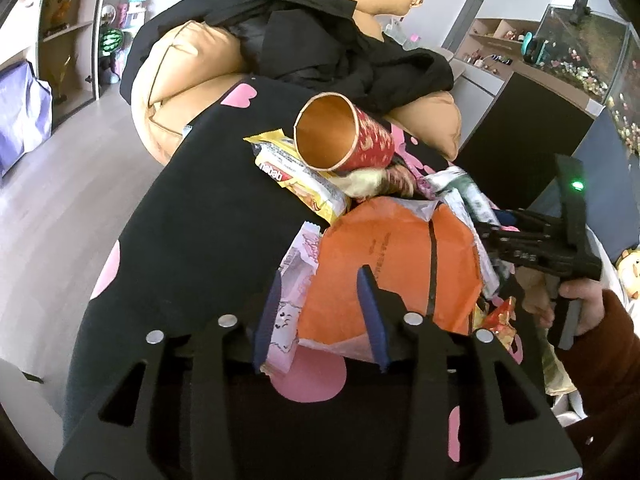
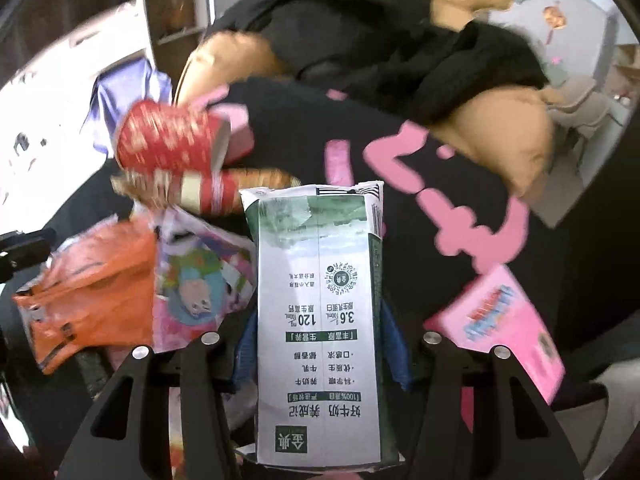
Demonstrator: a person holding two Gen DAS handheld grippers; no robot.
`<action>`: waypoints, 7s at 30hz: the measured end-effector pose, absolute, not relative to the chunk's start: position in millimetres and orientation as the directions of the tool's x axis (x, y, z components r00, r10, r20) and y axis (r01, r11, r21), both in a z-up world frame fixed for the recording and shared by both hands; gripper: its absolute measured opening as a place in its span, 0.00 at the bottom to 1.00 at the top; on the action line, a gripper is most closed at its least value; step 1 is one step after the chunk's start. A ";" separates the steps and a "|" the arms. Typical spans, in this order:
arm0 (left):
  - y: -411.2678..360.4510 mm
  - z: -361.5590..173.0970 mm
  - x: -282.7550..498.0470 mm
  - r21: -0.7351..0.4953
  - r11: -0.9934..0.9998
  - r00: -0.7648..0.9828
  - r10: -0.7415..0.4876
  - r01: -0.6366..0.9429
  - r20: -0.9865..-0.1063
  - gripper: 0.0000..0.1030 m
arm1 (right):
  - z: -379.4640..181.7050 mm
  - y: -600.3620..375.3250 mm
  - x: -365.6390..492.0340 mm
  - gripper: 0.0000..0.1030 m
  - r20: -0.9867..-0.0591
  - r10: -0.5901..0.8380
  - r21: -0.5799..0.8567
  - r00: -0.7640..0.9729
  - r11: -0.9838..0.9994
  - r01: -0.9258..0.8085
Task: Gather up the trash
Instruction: 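Grasp the green-and-white milk carton with the right gripper while the left grasps a pink wrapper, then carry the milk carton and pink wrapper to the yellow trash bag, then open both grippers to drop the carton and wrapper into the bag, then return both tools to the table over the remaining snacks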
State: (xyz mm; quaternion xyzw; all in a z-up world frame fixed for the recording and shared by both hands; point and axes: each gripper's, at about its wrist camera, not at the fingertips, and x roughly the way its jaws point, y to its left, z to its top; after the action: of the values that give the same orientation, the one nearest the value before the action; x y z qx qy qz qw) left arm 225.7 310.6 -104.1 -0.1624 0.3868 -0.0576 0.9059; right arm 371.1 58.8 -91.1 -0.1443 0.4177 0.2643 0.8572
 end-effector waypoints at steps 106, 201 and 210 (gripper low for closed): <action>-150.7 -71.9 243.1 -0.466 0.675 0.448 -0.733 0.571 -0.513 0.39 | 25.7 -331.8 158.3 0.54 -0.306 -0.097 -0.030 0.947 0.995 0.093; 281.2 -96.2 196.2 -0.401 0.916 0.752 -0.252 -0.017 -0.609 0.59 | -139.0 -48.0 218.6 0.76 -0.791 0.377 0.117 0.482 0.866 -0.486; 285.7 -114.8 254.9 -0.365 0.929 0.686 -0.227 -0.060 -0.691 0.59 | -140.2 -46.7 216.6 0.76 -0.780 0.372 0.110 0.503 0.873 -0.475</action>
State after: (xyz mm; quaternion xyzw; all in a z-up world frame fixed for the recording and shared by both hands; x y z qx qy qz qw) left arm 254.9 285.7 -114.8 -0.1828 0.3932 -0.0465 0.8999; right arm 216.6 -46.7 -140.2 -0.0596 0.4342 0.2449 0.8649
